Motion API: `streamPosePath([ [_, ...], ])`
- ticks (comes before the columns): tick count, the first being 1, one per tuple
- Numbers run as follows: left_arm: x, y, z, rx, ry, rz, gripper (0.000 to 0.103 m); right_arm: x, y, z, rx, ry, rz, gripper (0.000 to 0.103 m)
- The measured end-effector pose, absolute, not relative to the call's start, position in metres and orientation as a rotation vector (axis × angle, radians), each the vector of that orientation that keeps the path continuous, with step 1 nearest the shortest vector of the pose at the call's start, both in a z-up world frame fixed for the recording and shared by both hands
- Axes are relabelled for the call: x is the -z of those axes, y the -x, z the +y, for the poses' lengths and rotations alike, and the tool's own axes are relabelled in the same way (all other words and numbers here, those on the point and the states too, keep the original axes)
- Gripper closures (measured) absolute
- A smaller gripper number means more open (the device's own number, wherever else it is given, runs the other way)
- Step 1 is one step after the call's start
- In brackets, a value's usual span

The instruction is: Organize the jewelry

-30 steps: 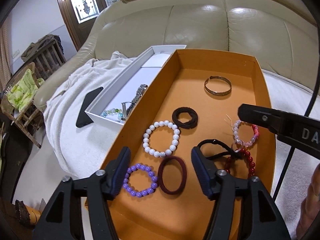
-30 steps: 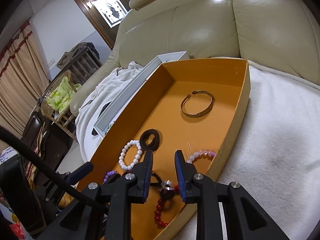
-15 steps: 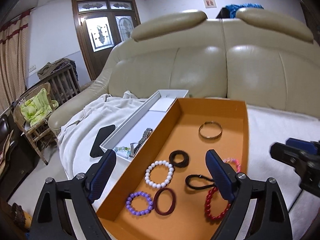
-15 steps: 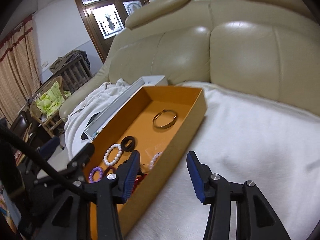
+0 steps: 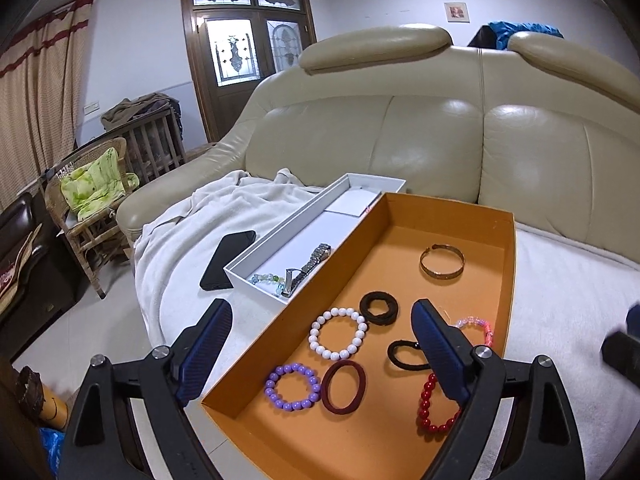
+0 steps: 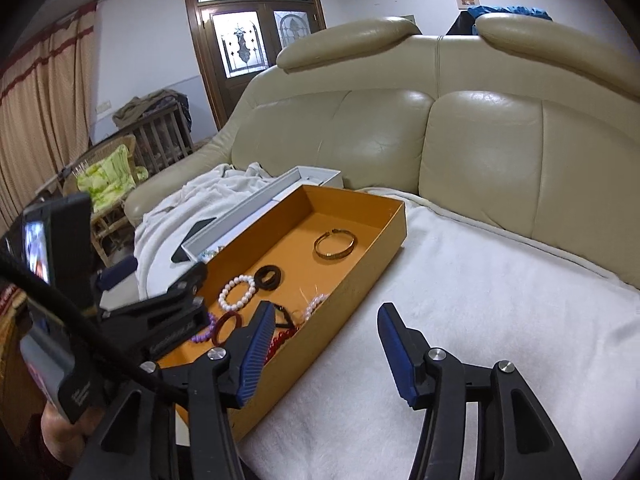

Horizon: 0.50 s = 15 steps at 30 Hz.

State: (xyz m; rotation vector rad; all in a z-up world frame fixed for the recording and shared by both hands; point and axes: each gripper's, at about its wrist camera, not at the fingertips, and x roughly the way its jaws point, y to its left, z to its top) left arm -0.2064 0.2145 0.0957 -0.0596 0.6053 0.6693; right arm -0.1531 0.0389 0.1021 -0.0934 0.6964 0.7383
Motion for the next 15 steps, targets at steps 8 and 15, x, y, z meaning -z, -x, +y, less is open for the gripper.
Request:
streamPosePath([
  [8, -0.096, 0.207, 0.219, -0.664, 0.068, 0.610, 0.012, -0.099, 0.178, 0.045, -0.716, 0.144, 0.655, 0.044],
  [15, -0.096, 0.209, 0.225, -0.693, 0.082, 0.601, 0.012, -0.092, 0.161, 0.039, -0.670, 0.101, 0.662, 0.041],
])
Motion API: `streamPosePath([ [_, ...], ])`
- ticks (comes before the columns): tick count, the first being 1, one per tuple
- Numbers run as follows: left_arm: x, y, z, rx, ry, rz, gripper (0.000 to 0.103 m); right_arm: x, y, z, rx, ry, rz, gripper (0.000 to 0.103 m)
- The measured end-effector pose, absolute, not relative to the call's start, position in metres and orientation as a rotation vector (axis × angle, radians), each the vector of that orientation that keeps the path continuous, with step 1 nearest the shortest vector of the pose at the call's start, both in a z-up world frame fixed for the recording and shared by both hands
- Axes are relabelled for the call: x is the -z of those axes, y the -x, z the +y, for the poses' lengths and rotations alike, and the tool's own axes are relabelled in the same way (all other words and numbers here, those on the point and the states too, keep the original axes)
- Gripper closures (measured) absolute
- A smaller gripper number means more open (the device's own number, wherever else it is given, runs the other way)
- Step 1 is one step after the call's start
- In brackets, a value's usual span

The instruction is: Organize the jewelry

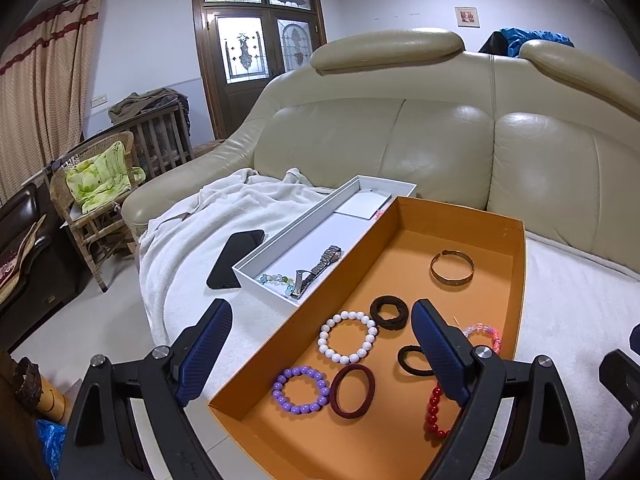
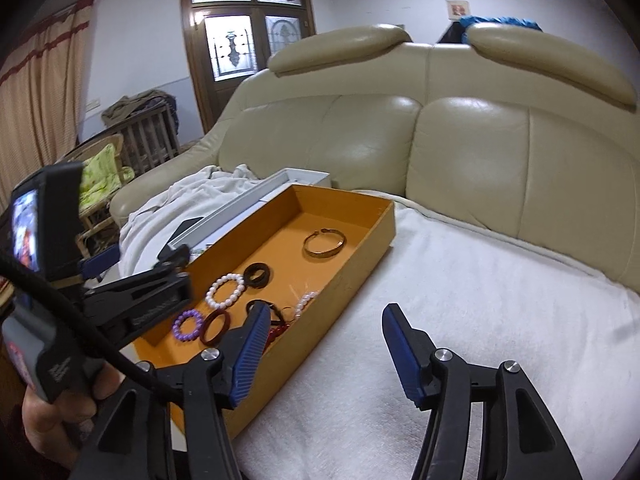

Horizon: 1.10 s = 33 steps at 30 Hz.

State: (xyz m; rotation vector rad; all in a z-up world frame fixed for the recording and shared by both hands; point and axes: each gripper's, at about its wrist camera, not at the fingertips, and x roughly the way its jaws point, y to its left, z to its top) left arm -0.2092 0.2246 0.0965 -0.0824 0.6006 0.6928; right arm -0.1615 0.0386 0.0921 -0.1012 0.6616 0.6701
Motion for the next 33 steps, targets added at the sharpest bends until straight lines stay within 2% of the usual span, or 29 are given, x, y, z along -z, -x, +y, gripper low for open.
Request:
streamPosePath([
  [33, -0.094, 0.246, 0.245, -0.764, 0.124, 0.601, 0.012, -0.105, 0.168, 0.091, -0.792, 0.131, 0.619, 0.040],
])
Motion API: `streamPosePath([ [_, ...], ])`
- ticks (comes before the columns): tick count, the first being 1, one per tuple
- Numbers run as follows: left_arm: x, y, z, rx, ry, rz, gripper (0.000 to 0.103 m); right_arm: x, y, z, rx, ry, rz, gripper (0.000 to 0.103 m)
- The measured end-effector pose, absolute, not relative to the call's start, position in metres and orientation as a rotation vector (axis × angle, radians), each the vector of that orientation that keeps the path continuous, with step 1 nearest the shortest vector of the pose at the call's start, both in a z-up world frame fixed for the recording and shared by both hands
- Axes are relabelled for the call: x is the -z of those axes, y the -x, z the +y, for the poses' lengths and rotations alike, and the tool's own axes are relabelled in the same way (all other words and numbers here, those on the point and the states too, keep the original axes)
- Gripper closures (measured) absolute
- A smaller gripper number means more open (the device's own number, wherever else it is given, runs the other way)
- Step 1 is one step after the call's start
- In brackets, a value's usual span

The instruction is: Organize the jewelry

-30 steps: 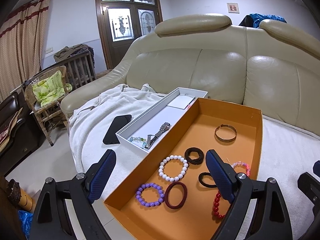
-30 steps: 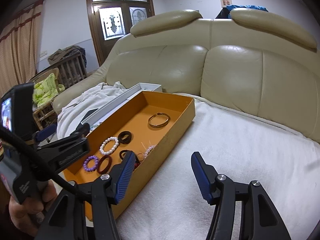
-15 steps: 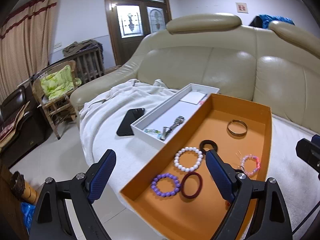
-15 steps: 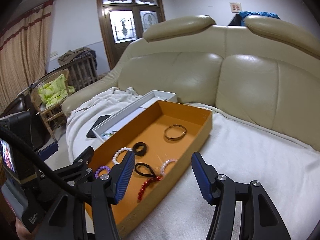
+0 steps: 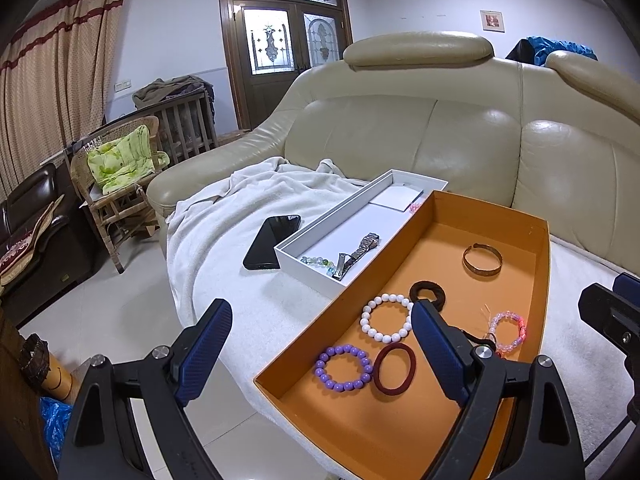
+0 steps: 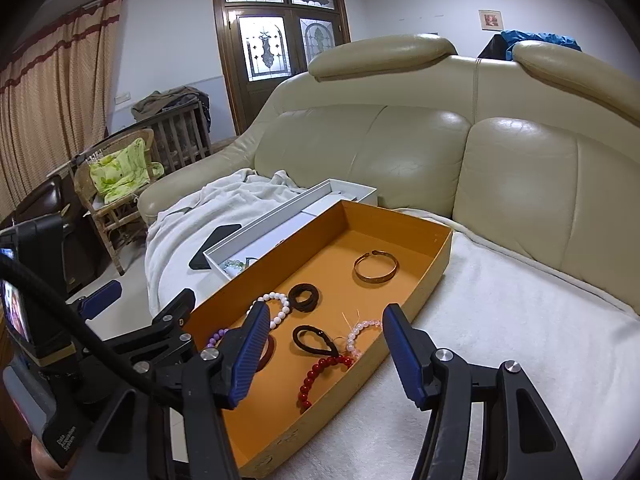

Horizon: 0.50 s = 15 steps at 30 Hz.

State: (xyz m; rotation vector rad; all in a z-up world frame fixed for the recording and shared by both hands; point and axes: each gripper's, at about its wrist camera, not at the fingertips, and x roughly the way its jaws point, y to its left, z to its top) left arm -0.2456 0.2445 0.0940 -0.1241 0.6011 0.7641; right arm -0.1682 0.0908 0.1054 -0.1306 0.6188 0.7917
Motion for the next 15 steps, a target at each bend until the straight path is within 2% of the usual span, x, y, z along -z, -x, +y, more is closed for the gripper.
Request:
streamPosePath([
  [15, -0.0927, 0.2444, 0.2427, -0.757, 0.116, 0.610, 0.012, -0.1049, 0.1665, 0.0907, -0.790, 0.124, 0.623, 0.040],
])
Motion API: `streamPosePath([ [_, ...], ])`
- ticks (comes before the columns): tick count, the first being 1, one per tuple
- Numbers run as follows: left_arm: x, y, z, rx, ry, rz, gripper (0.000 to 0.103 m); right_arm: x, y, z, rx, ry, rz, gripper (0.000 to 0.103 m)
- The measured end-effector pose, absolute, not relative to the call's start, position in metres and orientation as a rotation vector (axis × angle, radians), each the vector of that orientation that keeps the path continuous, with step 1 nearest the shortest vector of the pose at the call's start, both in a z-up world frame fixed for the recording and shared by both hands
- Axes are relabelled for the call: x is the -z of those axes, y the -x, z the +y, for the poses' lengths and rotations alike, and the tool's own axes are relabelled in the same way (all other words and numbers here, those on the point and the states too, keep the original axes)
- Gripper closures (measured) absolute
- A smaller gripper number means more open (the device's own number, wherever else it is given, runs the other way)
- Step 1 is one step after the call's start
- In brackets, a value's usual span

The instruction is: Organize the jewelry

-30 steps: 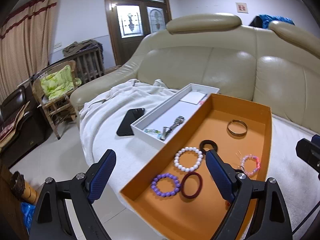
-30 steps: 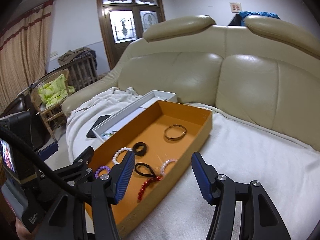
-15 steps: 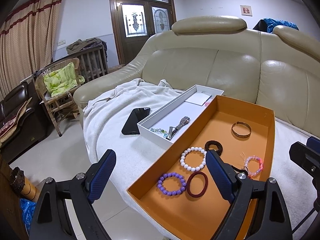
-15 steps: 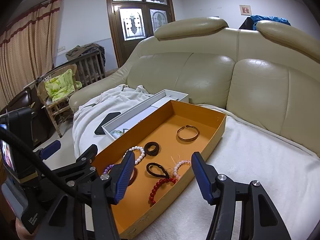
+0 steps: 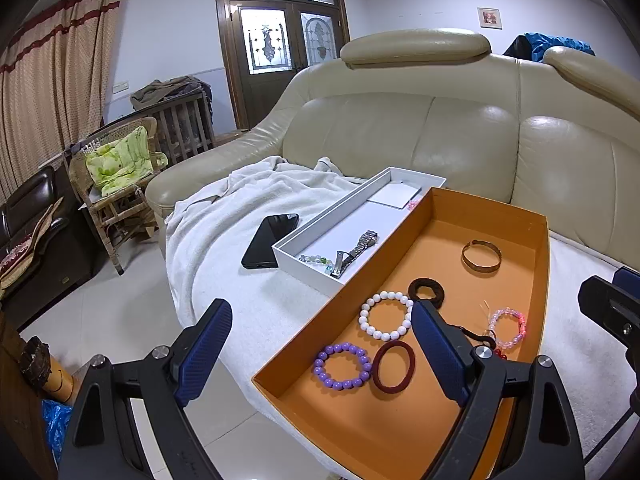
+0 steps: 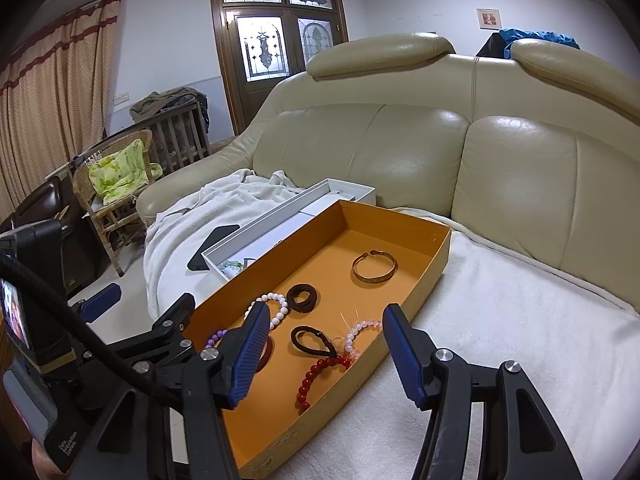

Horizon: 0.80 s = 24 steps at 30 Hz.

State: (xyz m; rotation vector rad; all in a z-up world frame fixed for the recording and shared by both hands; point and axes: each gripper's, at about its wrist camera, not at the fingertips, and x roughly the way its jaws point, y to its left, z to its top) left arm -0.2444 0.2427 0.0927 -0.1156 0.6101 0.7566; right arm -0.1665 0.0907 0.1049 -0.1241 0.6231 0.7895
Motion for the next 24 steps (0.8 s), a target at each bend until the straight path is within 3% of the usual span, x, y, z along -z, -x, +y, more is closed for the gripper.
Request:
streamPosePath([
  [24, -0.0926, 0.2435, 0.2426, -0.748, 0.111, 0.612, 0.012, -0.1008, 0.1649, 0.0921, -0.784, 0.120, 0.630, 0.040],
])
